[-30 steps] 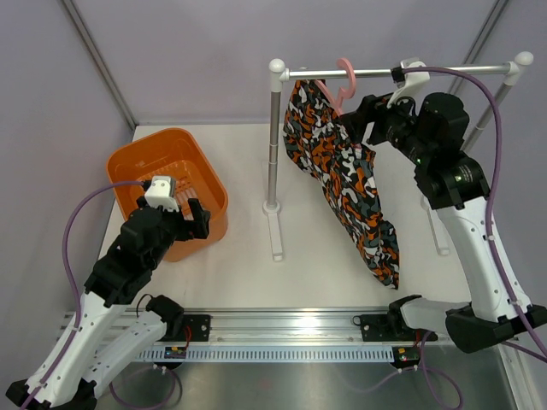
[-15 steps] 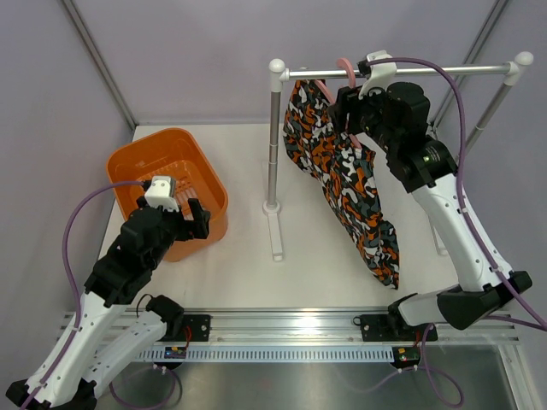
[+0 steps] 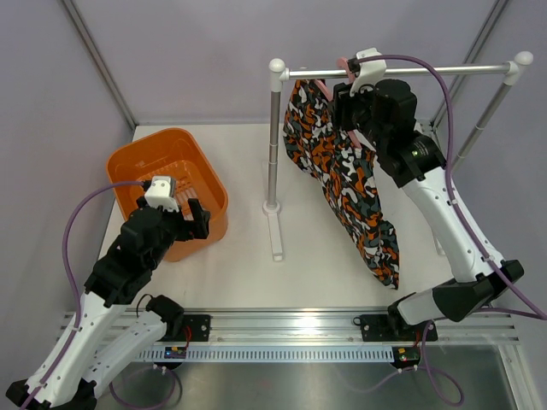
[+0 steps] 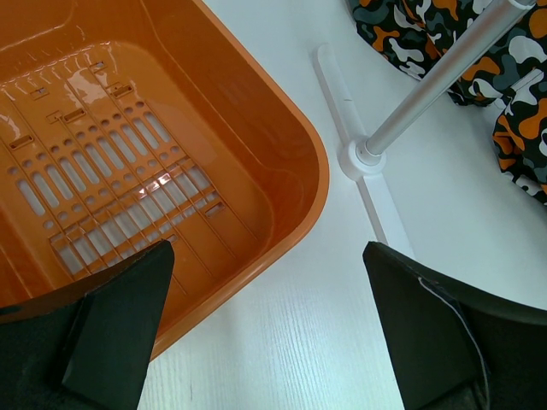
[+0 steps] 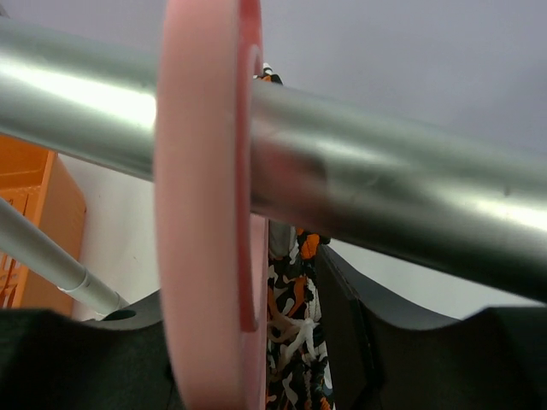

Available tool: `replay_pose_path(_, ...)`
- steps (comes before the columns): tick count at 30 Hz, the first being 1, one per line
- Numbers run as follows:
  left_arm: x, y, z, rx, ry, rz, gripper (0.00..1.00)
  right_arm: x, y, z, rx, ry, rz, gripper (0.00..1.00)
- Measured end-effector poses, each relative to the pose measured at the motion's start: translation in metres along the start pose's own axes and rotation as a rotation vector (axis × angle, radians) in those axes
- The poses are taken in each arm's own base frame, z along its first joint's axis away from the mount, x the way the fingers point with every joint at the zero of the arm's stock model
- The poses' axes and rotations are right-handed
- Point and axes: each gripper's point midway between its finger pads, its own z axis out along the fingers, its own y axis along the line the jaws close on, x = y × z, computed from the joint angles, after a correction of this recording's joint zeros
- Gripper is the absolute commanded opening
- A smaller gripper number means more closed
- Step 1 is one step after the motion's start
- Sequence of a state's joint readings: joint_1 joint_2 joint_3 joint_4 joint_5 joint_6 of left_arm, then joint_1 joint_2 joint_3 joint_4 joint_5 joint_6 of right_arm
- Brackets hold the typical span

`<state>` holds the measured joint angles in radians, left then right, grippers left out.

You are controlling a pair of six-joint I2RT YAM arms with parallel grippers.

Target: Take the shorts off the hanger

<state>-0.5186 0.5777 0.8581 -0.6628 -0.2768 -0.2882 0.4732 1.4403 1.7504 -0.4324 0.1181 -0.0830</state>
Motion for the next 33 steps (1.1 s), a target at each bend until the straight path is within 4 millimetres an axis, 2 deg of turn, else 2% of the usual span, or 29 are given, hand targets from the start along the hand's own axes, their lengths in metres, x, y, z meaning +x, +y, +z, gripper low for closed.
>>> replay_pose_path(5,0.0,0.0,0.0,-0.001,0.002,0.001,0.99,0.0,0.002,0.003,0.0,0.003,-0.01,0.49)
replay_pose_path(11,0.001,0.0,0.0,-0.001,0.002,0.001,0.99,-0.006,0.002,0.002,0.005,-0.008,-0.018,0.4)
replay_pose_path(18,0.001,0.0,0.0,-0.001,0.003,0.001,0.99,-0.011,0.001,0.003,0.008,-0.003,-0.021,0.43)
replay_pose_path(26,0.001,0.0,0.0,-0.001,0.003,0.001,0.99,0.0,0.004,0.006,0.002,0.037,-0.033,0.43)
replay_pose_path(29,0.001,0.0,0.0,-0.001,0.003,0.001,0.99,0.001,0.005,0.006,0.001,0.04,-0.035,0.4)
replay_pose_path(32,0.001,0.0,0.0,-0.001,0.003,0.001,0.99,0.002,0.005,0.006,0.0,0.042,-0.036,0.29)
replay_pose_path(33,0.001,0.0,0.0,-0.001,0.003,0.001,0.99,0.002,0.005,0.006,0.0,0.044,-0.038,0.22)
